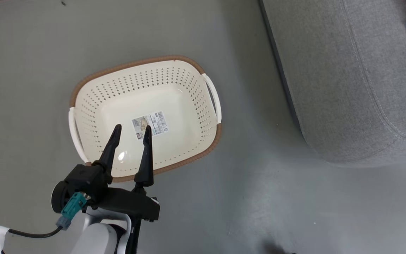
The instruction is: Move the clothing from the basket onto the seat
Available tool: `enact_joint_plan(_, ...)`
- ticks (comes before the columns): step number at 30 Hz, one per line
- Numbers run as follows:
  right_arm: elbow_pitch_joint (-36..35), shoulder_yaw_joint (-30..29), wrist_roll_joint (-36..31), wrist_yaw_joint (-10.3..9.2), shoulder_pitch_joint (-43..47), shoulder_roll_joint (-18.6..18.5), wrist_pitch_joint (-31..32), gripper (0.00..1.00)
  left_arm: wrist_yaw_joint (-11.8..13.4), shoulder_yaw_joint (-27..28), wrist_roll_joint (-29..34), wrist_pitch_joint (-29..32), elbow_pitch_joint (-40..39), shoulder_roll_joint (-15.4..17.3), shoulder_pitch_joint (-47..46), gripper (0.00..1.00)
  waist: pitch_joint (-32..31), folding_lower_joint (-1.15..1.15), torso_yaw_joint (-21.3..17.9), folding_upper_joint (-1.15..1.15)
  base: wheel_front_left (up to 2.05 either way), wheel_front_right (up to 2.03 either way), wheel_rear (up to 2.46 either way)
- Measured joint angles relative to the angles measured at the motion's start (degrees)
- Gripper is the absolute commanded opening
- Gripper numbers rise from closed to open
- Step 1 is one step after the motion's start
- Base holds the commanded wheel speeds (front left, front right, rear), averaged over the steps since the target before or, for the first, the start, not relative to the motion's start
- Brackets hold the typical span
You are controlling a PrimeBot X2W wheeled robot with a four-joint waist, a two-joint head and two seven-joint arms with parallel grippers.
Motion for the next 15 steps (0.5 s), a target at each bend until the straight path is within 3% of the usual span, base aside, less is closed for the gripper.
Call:
enact_joint_plan(9, -2.2, 4.6, -4.2, 0.01, 5.5, 4.9, 0.0, 1.00, 0.0, 1.5, -0.7, -4.5, 7.7, -3.6, -0.8, 1.00, -6.1, 0.00, 5.9, 0.00, 0.00, 0.00, 0.00)
enact_joint_plan(15, -1.7, 5.7, -4.7, 0.01, 9.6, 7.6, 0.0, 1.00, 0.0, 2.2, -0.7, -6.0, 11.9, -3.9, -0.8, 1.00, -10.6, 0.00, 10.3, 0.00, 0.00, 0.00, 0.00)
